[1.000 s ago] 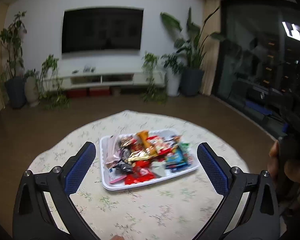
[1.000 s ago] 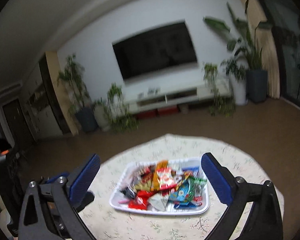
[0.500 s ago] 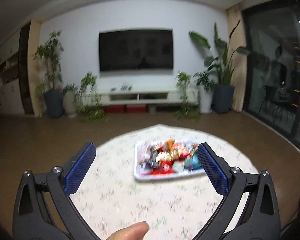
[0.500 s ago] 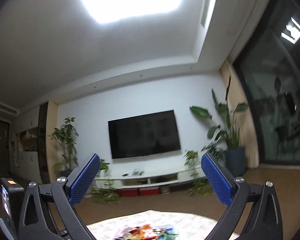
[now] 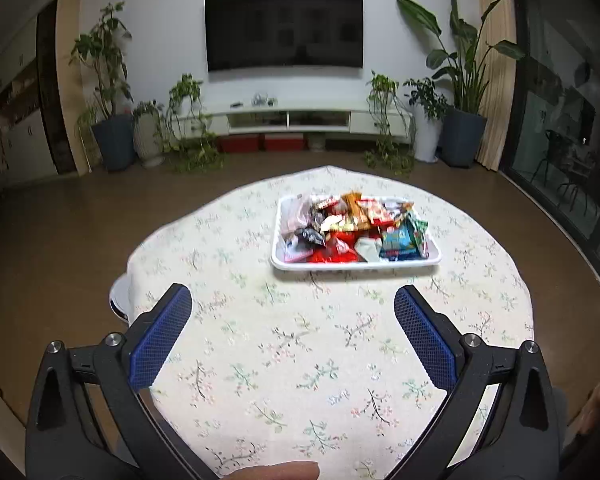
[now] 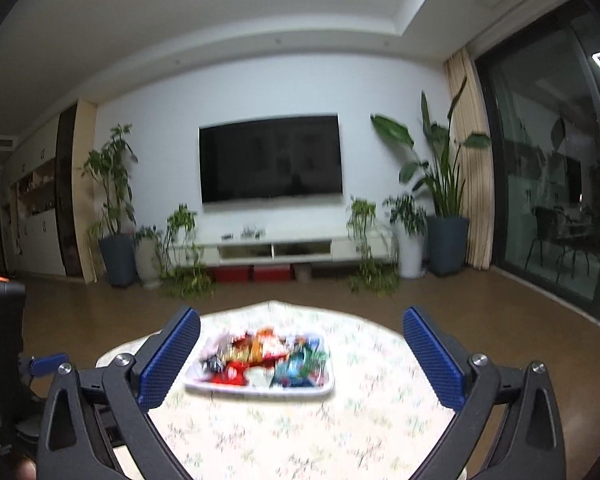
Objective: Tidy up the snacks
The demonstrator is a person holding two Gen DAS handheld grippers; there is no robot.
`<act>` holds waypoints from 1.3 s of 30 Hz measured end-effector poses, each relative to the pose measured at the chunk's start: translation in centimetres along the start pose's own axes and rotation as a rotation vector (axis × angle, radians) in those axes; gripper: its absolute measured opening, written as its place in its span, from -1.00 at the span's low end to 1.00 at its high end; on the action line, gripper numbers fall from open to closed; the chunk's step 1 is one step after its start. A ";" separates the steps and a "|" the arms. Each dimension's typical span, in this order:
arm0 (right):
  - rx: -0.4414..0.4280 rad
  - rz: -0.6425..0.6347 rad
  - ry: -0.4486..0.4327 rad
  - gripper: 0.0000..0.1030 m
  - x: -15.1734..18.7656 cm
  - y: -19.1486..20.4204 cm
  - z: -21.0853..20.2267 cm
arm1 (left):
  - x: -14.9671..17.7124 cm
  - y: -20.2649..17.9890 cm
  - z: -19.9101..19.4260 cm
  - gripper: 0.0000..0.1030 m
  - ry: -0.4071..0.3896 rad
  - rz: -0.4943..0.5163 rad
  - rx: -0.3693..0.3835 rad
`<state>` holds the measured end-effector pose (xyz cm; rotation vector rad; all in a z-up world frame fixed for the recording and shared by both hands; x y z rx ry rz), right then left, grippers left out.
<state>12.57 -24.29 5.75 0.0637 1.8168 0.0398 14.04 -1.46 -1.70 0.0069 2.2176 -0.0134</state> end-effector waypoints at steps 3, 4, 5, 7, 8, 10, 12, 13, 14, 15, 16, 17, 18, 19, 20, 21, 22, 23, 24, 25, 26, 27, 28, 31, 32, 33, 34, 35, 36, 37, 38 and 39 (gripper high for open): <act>0.017 0.002 0.062 1.00 1.7 -0.2 0.9 | 0.6 0.1 1.2 0.99 0.038 -0.010 0.009; 0.024 0.003 0.084 1.00 2.5 -0.1 1.0 | 0.8 0.2 1.5 0.99 0.048 -0.010 0.010; 0.028 0.004 0.101 1.00 3.0 0.0 1.3 | 1.0 0.2 1.9 0.99 0.058 -0.013 0.012; 0.027 0.010 0.140 1.00 4.0 0.0 1.8 | 1.5 0.4 2.6 0.99 0.077 -0.019 0.016; 0.026 0.012 0.155 1.00 4.4 0.0 2.0 | 1.7 0.5 2.9 0.99 0.083 -0.021 0.017; 0.025 0.010 0.180 1.00 5.1 0.1 2.4 | 2.0 0.6 3.2 0.99 0.092 -0.023 0.018; 0.022 0.003 0.199 1.00 5.7 0.4 2.7 | 2.3 0.7 3.6 0.99 0.100 -0.023 0.018; 0.017 0.003 0.209 1.00 5.9 0.5 2.7 | 2.4 0.7 3.6 0.99 0.103 -0.023 0.018; 0.014 0.003 0.216 1.00 6.2 0.7 2.9 | 2.5 0.8 3.8 0.99 0.106 -0.025 0.019; 0.010 0.001 0.225 1.00 6.4 0.8 3.0 | 2.6 0.8 3.9 0.99 0.109 -0.026 0.019; 0.009 -0.003 0.230 1.00 6.4 1.0 2.9 | 2.7 0.9 4.1 0.99 0.112 -0.027 0.018; 0.008 -0.006 0.236 1.00 6.5 1.2 2.9 | 2.8 1.0 4.0 0.99 0.115 -0.027 0.016; 0.007 -0.010 0.245 1.00 6.7 1.3 3.0 | 2.9 1.1 4.2 0.99 0.117 -0.028 0.016; 0.006 -0.011 0.250 1.00 6.7 1.4 3.0 | 3.0 1.1 4.1 0.99 0.120 -0.028 0.016; 0.006 -0.012 0.257 1.00 6.9 1.4 3.1 | 3.1 1.2 4.3 0.99 0.123 -0.029 0.015; 0.006 -0.012 0.263 1.00 7.0 1.5 3.2 | 3.3 1.2 4.4 0.99 0.125 -0.030 0.014; 0.005 -0.012 0.274 1.00 7.2 1.5 3.3 | 3.4 1.3 4.5 0.99 0.126 -0.031 0.013; 0.006 -0.013 0.282 1.00 7.4 1.6 3.4 | 3.5 1.3 4.7 0.99 0.128 -0.032 0.013; 0.005 -0.014 0.293 1.00 7.5 1.7 3.5 | 3.5 1.3 4.7 0.99 0.129 -0.031 0.014; 0.001 -0.012 0.301 1.00 7.6 1.7 3.6 | 3.6 1.3 4.7 0.99 0.131 -0.030 0.012; -0.002 -0.009 0.309 1.00 7.7 1.8 3.7 | 3.7 1.3 4.8 0.99 0.131 -0.031 0.010; -0.002 -0.008 0.314 1.00 7.8 1.9 3.7 | 3.8 1.3 4.8 0.99 0.133 -0.031 0.009; -0.002 -0.010 0.319 1.00 8.0 2.0 3.7 | 3.9 1.3 4.9 0.99 0.134 -0.032 0.011; 0.000 -0.019 0.334 1.00 8.3 2.3 3.8 | 4.0 1.4 5.1 0.99 0.135 -0.033 0.008; 0.000 -0.017 0.337 1.00 8.4 2.3 3.8 | 4.1 1.4 5.1 0.99 0.135 -0.033 0.007; 0.000 -0.017 0.342 1.00 8.5 2.3 3.9 | 4.1 1.5 5.2 0.99 0.136 -0.034 0.007; 0.002 -0.017 0.351 1.00 8.6 2.3 3.9 | 4.1 1.5 5.1 0.99 0.136 -0.034 0.007; 0.003 -0.017 0.356 1.00 8.7 2.3 4.0 | 4.1 1.5 5.1 0.99 0.136 -0.034 0.007; 0.003 -0.016 0.365 1.00 8.9 2.3 4.1 | 4.2 1.5 5.2 0.99 0.136 -0.034 0.006; 0.004 -0.013 0.370 1.00 9.0 2.3 4.1 | 4.2 1.5 5.2 0.99 0.137 -0.034 0.007; 0.003 -0.011 0.375 1.00 9.1 2.3 4.1 | 4.3 1.5 5.2 0.99 0.137 -0.034 0.006; 0.003 -0.010 0.378 1.00 9.1 2.3 4.0 | 4.3 1.5 5.2 0.99 0.137 -0.033 0.006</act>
Point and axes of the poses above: each gripper's, at about its wrist camera, not at the fingertips, and z roughly the way its jaws point, y to its left, x to its underside, the point moved 7 cm from there along z, roughly the way its jaws point
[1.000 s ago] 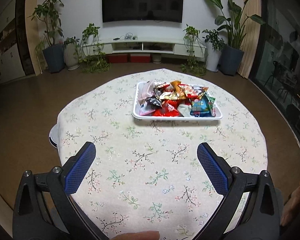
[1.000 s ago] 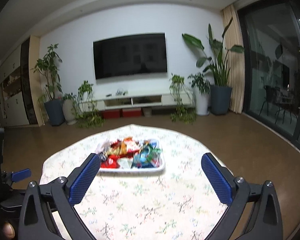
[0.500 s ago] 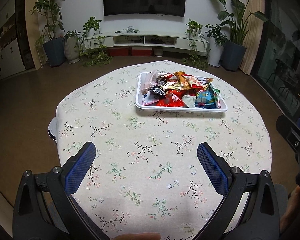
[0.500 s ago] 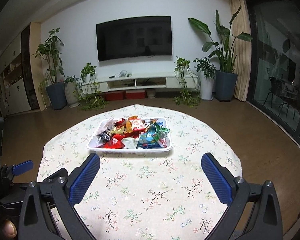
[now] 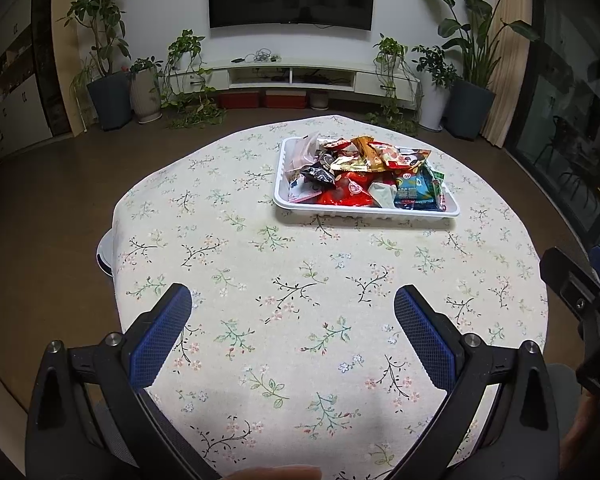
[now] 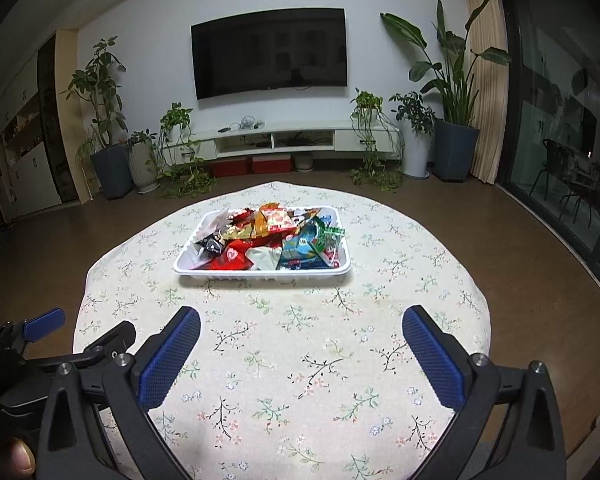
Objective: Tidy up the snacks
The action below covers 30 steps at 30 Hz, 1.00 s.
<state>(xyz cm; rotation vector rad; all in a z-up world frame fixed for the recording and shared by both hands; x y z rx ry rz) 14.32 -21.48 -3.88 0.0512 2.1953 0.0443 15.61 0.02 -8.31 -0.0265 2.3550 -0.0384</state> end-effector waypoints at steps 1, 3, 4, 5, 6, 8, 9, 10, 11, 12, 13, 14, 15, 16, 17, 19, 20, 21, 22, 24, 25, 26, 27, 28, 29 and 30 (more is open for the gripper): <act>0.001 0.001 0.005 1.00 0.1 0.0 0.0 | 0.0 0.0 0.0 0.99 0.000 0.000 0.000; 0.000 0.001 0.012 1.00 0.2 0.0 0.1 | 0.1 0.1 0.1 0.99 0.001 0.000 0.000; 0.000 0.002 0.013 1.00 0.2 0.0 0.1 | 0.1 0.1 0.1 0.99 0.001 0.000 0.000; 0.000 0.002 0.015 1.00 0.3 0.0 0.1 | 0.1 0.1 0.1 0.99 0.001 0.001 0.000; 0.001 0.002 0.016 1.00 0.2 0.0 0.1 | 0.2 0.1 0.1 0.99 0.001 0.001 0.000; 0.001 0.002 0.020 1.00 0.3 0.0 0.1 | 0.2 0.1 0.1 0.99 0.000 0.001 -0.001; 0.001 0.002 0.023 1.00 0.3 0.0 0.1 | 0.2 0.1 0.1 0.99 0.000 0.003 -0.001; 0.001 0.003 0.024 1.00 0.3 -0.1 0.1 | 0.2 0.1 0.2 0.99 -0.001 0.004 0.000; 0.000 0.005 0.026 1.00 0.2 -0.1 0.1 | 0.3 0.1 0.2 0.99 -0.001 0.004 -0.001; 0.000 0.005 0.027 1.00 0.2 -0.1 0.1 | 0.3 0.0 0.2 0.99 0.000 0.004 -0.001; -0.001 0.006 0.028 1.00 0.2 -0.1 0.2 | 0.3 0.1 0.2 0.99 0.000 0.004 -0.001; -0.001 0.005 0.027 1.00 0.2 -0.1 0.2 | 0.3 0.0 0.2 0.99 0.000 0.004 -0.001; 0.000 0.005 0.028 1.00 0.2 -0.1 0.2 | 0.4 0.0 0.2 0.99 0.001 0.003 -0.001; -0.001 0.006 0.029 1.00 0.2 -0.1 0.2 | 0.4 0.0 0.2 0.99 0.001 0.004 0.000; -0.001 0.006 0.030 1.00 0.3 -0.1 0.2 | 0.5 0.0 0.2 0.99 0.001 0.005 -0.001; -0.001 0.007 0.030 1.00 0.3 -0.1 0.2 | 0.5 0.0 0.2 0.99 0.000 0.005 -0.001; -0.001 0.006 0.030 1.00 0.3 -0.1 0.2 | 0.6 0.0 0.2 0.99 0.001 0.005 -0.001; -0.001 0.006 0.030 1.00 0.3 -0.1 0.2 | 0.5 0.0 0.2 0.99 0.001 0.005 -0.001; -0.001 0.007 0.031 1.00 0.4 -0.1 0.3 | 0.5 0.0 0.2 0.99 0.001 0.005 -0.001; -0.001 0.008 0.032 1.00 0.4 -0.1 0.3 | 0.5 0.0 0.2 0.99 0.001 0.006 0.000; -0.001 0.008 0.031 1.00 0.4 -0.1 0.3 | 0.5 0.0 0.2 0.99 0.001 0.006 -0.001; -0.001 0.007 0.032 1.00 0.4 -0.1 0.3 | 0.5 0.0 0.2 0.99 0.001 0.005 -0.001; -0.001 0.008 0.034 1.00 0.4 -0.1 0.3 | 0.5 0.0 0.2 0.99 0.001 0.005 -0.001; -0.001 0.008 0.035 1.00 0.6 -0.1 0.3 | 0.5 0.0 0.2 0.99 0.001 0.005 0.000; -0.001 0.008 0.035 1.00 0.6 -0.1 0.4 | 0.5 0.0 0.2 0.99 0.001 0.006 -0.001; 0.000 0.008 0.035 1.00 0.5 -0.1 0.3 | 0.5 0.0 0.2 0.99 0.001 0.005 -0.001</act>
Point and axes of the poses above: each gripper's, at about its wrist camera, not at the fingertips, and z roughly the way its jaws point, y to its left, x to its underside, the point moved 7 cm from there along z, roughly the way its jaws point
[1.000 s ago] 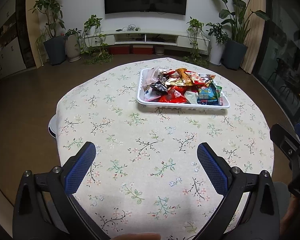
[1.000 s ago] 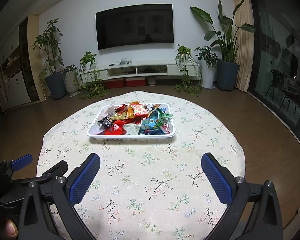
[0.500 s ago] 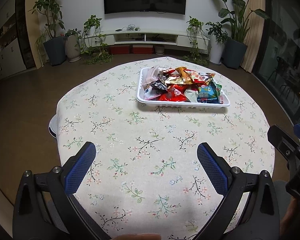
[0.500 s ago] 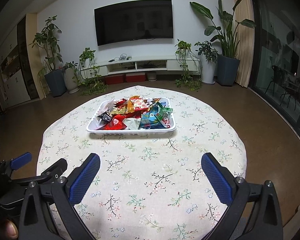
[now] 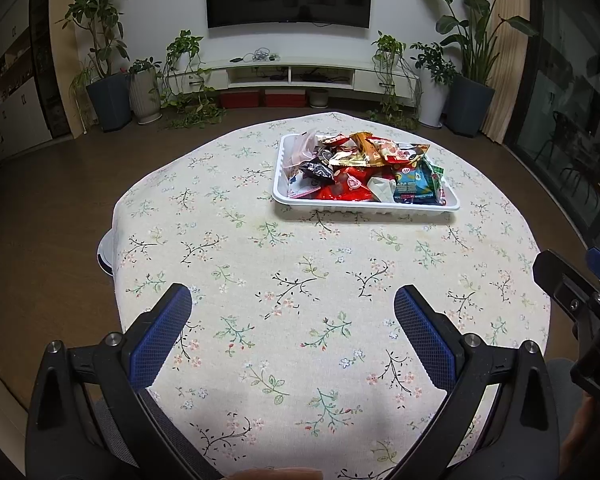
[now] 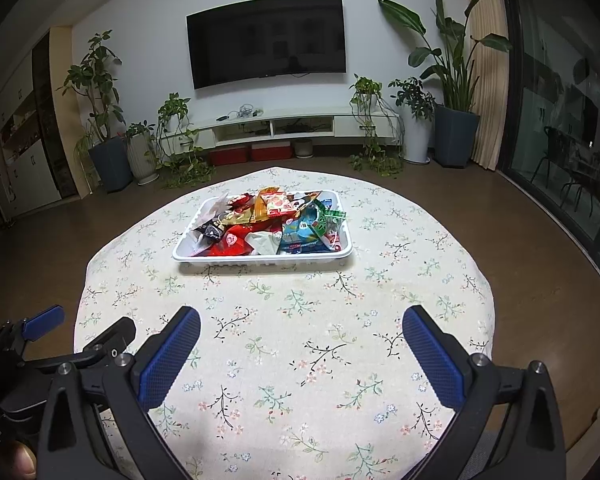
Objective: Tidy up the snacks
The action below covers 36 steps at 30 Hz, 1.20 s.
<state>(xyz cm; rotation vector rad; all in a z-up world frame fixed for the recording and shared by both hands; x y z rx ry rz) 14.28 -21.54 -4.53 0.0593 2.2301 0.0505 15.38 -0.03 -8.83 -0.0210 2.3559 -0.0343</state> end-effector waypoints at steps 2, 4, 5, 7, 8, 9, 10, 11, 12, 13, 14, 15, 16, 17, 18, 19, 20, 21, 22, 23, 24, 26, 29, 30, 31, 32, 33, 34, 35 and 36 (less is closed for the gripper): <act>-0.001 0.001 -0.001 1.00 0.0 0.0 0.0 | 0.0 0.0 0.0 0.99 0.000 -0.001 -0.001; 0.000 0.000 -0.001 1.00 0.0 0.0 0.0 | 0.1 0.0 0.0 0.99 0.001 0.000 0.000; 0.000 0.000 0.000 1.00 0.0 0.0 0.0 | 0.1 0.0 0.0 0.99 0.001 0.000 0.000; 0.000 0.002 0.001 1.00 0.0 0.0 0.0 | 0.1 0.0 0.1 0.99 0.002 0.001 0.000; -0.001 0.001 0.001 1.00 0.0 0.0 0.0 | 0.2 0.0 0.1 0.99 0.002 0.001 0.000; -0.001 0.000 0.001 1.00 -0.1 0.0 0.0 | 0.1 0.0 0.0 0.99 0.002 0.000 0.000; -0.001 0.000 0.001 1.00 -0.1 0.0 0.0 | 0.1 0.0 0.0 0.99 0.002 0.001 0.000; 0.000 0.000 0.001 1.00 -0.1 0.0 0.0 | 0.1 0.0 0.0 0.99 0.002 0.001 0.000; -0.001 0.000 0.002 1.00 -0.1 0.0 0.0 | 0.1 0.0 0.0 0.99 0.002 0.001 -0.001; -0.001 0.001 0.002 1.00 -0.1 0.0 0.0 | 0.1 0.0 0.0 0.99 0.002 0.001 0.000; -0.001 0.001 0.002 1.00 -0.1 0.0 -0.1 | 0.1 0.0 0.0 0.99 0.001 0.001 0.000; 0.000 0.001 0.003 1.00 -0.1 0.0 -0.1 | 0.1 0.0 0.0 0.99 0.002 0.001 0.000; -0.001 0.001 0.002 1.00 -0.1 0.0 -0.1 | 0.1 0.0 0.0 0.99 0.003 0.001 0.000; 0.000 0.001 0.003 1.00 -0.1 0.0 -0.1 | 0.2 0.0 0.1 0.99 0.003 0.001 0.000; -0.001 0.002 0.003 1.00 -0.1 0.0 -0.1 | 0.2 0.0 0.1 0.99 0.003 0.001 0.001; -0.001 0.003 0.005 1.00 0.0 0.0 0.0 | 0.2 0.0 0.1 0.99 0.003 0.002 0.000; -0.001 0.003 0.005 1.00 0.1 0.0 0.0 | 0.2 0.0 0.1 0.99 0.003 0.001 -0.001; -0.001 0.004 0.006 1.00 0.1 0.0 -0.1 | 0.2 0.0 0.1 0.99 0.003 0.001 0.000; -0.001 0.003 0.005 1.00 0.2 0.0 -0.1 | 0.3 0.0 0.1 0.99 0.004 0.001 0.000; -0.001 0.002 0.005 1.00 0.2 0.0 -0.1 | 0.3 0.1 0.1 0.99 0.004 0.002 0.000; -0.001 0.002 0.006 1.00 0.3 0.1 -0.1 | 0.3 0.1 0.1 0.99 0.004 0.003 0.000; -0.001 0.004 0.006 1.00 0.2 0.0 -0.1 | 0.3 0.0 0.1 0.99 0.004 0.002 0.000; -0.001 0.003 0.006 1.00 0.2 0.0 -0.1 | 0.3 0.0 0.1 0.99 0.004 0.002 0.000; -0.001 0.003 0.007 1.00 0.2 0.0 -0.2 | 0.3 0.0 0.1 0.99 0.005 0.002 0.000; -0.001 0.004 0.007 1.00 0.1 0.0 -0.1 | 0.3 0.0 0.1 0.99 0.005 0.002 0.000; 0.000 0.004 0.007 1.00 0.3 0.0 -0.1 | 0.3 0.0 0.1 0.99 0.005 0.003 -0.001; -0.001 0.004 0.007 1.00 0.3 0.0 -0.1 | 0.3 0.0 0.1 0.99 0.005 0.002 -0.001; -0.001 0.004 0.008 1.00 0.3 0.0 -0.2 | 0.3 0.0 0.1 0.99 0.005 0.002 0.000; -0.001 0.004 0.007 1.00 0.3 0.0 -0.2 | 0.4 0.1 0.1 0.99 0.006 0.002 0.000; 0.000 0.003 0.008 1.00 0.4 0.0 -0.3 | 0.4 0.1 0.2 0.99 0.006 0.003 0.000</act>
Point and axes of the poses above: each gripper's, at about its wrist camera, not at the fingertips, and z roughly the way its jaws point, y to its left, x to its underside, the point moved 7 cm from there along z, roughly the way its jaws point
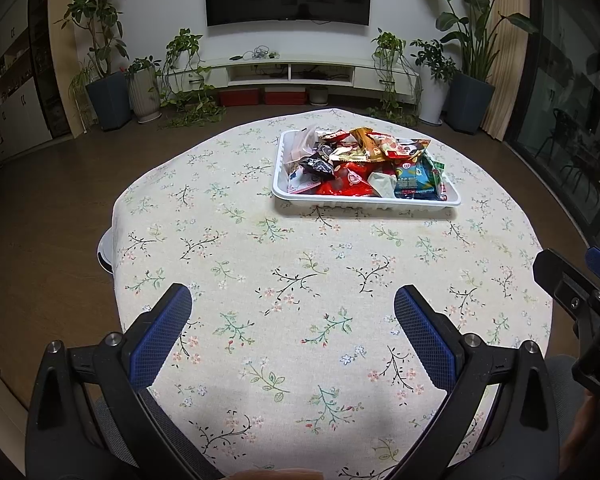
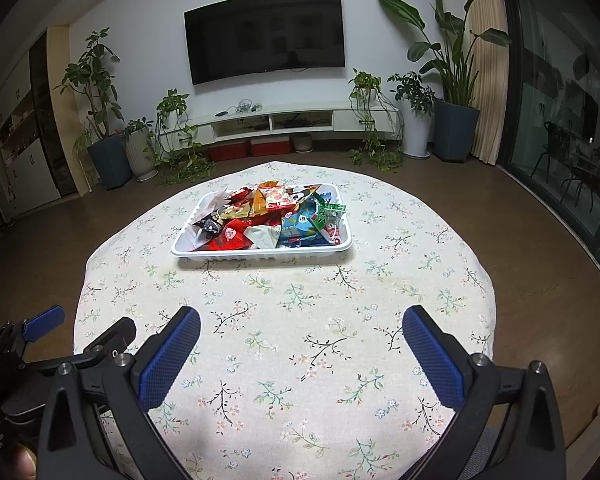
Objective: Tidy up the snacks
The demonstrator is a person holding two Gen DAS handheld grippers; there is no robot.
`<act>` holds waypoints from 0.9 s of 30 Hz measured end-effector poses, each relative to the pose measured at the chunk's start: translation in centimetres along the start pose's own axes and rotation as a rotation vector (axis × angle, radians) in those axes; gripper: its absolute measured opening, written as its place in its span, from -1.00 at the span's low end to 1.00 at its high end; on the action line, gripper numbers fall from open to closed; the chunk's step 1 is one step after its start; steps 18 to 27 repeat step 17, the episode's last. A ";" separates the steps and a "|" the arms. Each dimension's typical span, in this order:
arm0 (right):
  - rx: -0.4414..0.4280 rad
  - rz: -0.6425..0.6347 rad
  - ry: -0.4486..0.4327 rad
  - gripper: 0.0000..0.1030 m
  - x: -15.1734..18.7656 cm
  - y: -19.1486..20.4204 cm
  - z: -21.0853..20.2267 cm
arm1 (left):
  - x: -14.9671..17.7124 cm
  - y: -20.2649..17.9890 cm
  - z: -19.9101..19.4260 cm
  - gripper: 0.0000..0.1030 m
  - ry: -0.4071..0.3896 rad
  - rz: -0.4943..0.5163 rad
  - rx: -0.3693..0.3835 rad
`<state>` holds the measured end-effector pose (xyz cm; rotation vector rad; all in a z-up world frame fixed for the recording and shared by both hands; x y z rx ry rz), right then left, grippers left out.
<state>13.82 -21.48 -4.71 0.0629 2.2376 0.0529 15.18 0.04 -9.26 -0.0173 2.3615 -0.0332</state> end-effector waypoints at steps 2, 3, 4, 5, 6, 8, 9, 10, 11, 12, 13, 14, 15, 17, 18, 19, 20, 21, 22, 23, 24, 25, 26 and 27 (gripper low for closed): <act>-0.001 0.000 0.000 1.00 -0.2 -0.1 0.1 | 0.1 0.0 0.0 0.99 0.001 0.000 0.001; -0.001 0.000 0.001 1.00 -0.2 -0.1 0.1 | 0.1 0.0 0.0 0.99 0.000 0.000 0.001; 0.000 0.000 0.001 1.00 -0.2 -0.1 0.1 | 0.1 0.0 0.0 0.99 0.001 0.001 0.001; 0.000 0.001 0.001 1.00 -0.1 -0.1 0.0 | 0.2 0.0 0.1 0.99 0.002 0.002 0.001; -0.001 0.002 0.002 1.00 -0.1 0.0 0.0 | 0.2 0.1 0.1 0.99 0.002 0.002 0.001; 0.001 0.001 0.001 1.00 -0.2 -0.1 0.0 | 0.3 0.1 0.1 0.99 0.002 0.003 0.000; 0.001 0.000 0.002 1.00 -0.1 -0.1 0.0 | 0.3 0.1 0.1 0.99 0.001 0.003 -0.001; -0.001 0.001 0.002 1.00 -0.2 -0.1 0.0 | 0.3 0.2 0.1 0.99 -0.002 0.002 -0.004; -0.002 0.001 0.003 1.00 -0.2 -0.1 0.0 | 0.3 0.2 0.1 0.99 -0.004 0.002 -0.002; -0.002 0.001 0.004 1.00 0.0 -0.1 0.0 | 0.3 0.1 0.0 0.99 -0.007 0.002 0.002; -0.002 0.003 0.006 1.00 0.2 0.0 0.0 | 0.2 0.1 0.0 0.99 -0.009 0.003 0.004; -0.001 0.003 0.007 1.00 0.3 0.0 -0.1 | 0.2 0.2 -0.1 0.99 -0.014 0.004 0.001; -0.002 0.002 0.007 1.00 0.3 0.0 -0.1 | 0.1 0.1 -0.1 0.99 -0.016 0.006 0.000; -0.002 0.002 0.007 1.00 0.4 0.0 -0.2 | 0.0 0.2 -0.2 0.99 -0.017 0.004 0.000; -0.002 0.002 0.007 1.00 0.4 0.0 -0.2 | 0.0 0.2 -0.2 0.99 -0.017 0.004 0.000; -0.002 0.002 0.007 1.00 0.4 0.0 -0.2 | 0.0 0.2 -0.2 0.99 -0.017 0.004 0.000; -0.002 0.002 0.007 1.00 0.4 0.0 -0.2 | 0.0 0.2 -0.2 0.99 -0.017 0.004 0.000; -0.002 0.002 0.007 1.00 0.4 0.0 -0.2 | 0.0 0.2 -0.2 0.99 -0.017 0.004 0.000; -0.002 0.002 0.007 1.00 0.4 0.0 -0.2 | 0.0 0.2 -0.2 0.99 -0.017 0.004 0.000; -0.002 0.002 0.007 1.00 0.4 0.0 -0.2 | 0.0 0.2 -0.2 0.99 -0.017 0.004 0.000; -0.002 0.002 0.007 1.00 0.4 0.0 -0.2 | 0.0 0.2 -0.2 0.99 -0.017 0.004 0.000; -0.002 0.002 0.007 1.00 0.4 0.0 -0.2 | 0.0 0.2 -0.2 0.99 -0.017 0.004 0.000; -0.002 0.002 0.007 1.00 0.4 0.0 -0.2 | 0.0 0.2 -0.2 0.99 -0.017 0.004 0.000; -0.002 0.002 0.007 1.00 0.4 0.0 -0.2 | 0.0 0.2 -0.2 0.99 -0.017 0.004 0.000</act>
Point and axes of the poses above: each gripper's, at about its wrist camera, not at the fingertips, and z roughly the way its jaws point, y to its left, x to its underside, the point moved 7 cm from there along z, roughly the way its jaws point
